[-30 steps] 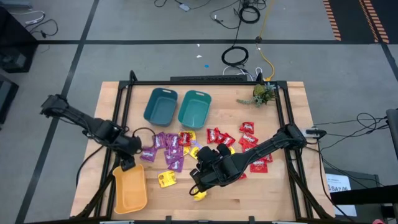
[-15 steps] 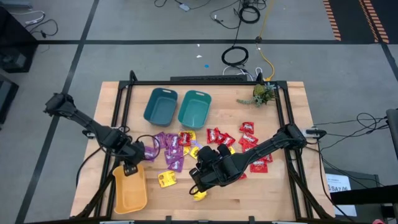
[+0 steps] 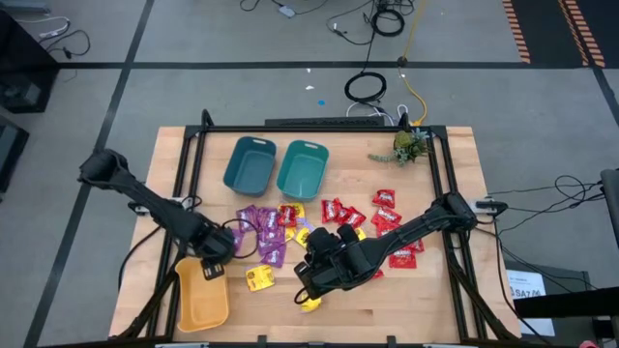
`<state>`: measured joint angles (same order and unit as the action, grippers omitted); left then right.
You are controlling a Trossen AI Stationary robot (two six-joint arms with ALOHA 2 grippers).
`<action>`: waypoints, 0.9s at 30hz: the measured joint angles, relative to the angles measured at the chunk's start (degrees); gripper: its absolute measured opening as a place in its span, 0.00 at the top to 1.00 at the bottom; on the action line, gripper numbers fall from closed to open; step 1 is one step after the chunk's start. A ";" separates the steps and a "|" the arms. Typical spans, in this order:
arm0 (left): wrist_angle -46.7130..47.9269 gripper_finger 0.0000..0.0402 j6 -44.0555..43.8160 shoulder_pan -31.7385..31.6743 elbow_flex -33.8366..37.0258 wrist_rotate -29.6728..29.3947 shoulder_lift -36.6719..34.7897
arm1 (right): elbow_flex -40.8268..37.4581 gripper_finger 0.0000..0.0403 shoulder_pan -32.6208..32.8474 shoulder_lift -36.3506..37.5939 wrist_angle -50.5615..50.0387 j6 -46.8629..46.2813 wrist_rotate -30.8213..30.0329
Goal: Sort candy
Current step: Move the yellow bin to the top right of the table
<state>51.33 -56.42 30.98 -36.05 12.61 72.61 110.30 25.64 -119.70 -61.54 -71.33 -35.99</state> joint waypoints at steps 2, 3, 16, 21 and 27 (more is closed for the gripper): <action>-0.23 0.82 -1.54 0.00 0.00 0.18 1.61 | 0.00 0.64 0.18 0.00 -0.08 0.09 0.00; -0.49 0.87 -1.66 0.00 0.00 0.65 2.36 | 0.00 0.64 0.29 0.00 -0.26 0.32 0.00; -1.27 0.99 -4.27 -3.76 -7.20 -0.89 4.36 | -0.48 0.64 4.10 0.09 -11.85 -9.61 -3.53; -0.90 0.99 -1.49 -8.50 -12.42 -3.71 4.86 | -4.67 0.64 4.67 0.13 -6.98 -10.61 -2.60; 5.25 0.99 4.20 -12.92 -20.86 -6.41 9.65 | -12.99 0.64 7.13 4.19 -1.94 -16.66 -3.27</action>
<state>56.57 -52.22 18.06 -56.91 6.21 82.26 97.31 32.77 -115.51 -63.48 -87.99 -39.26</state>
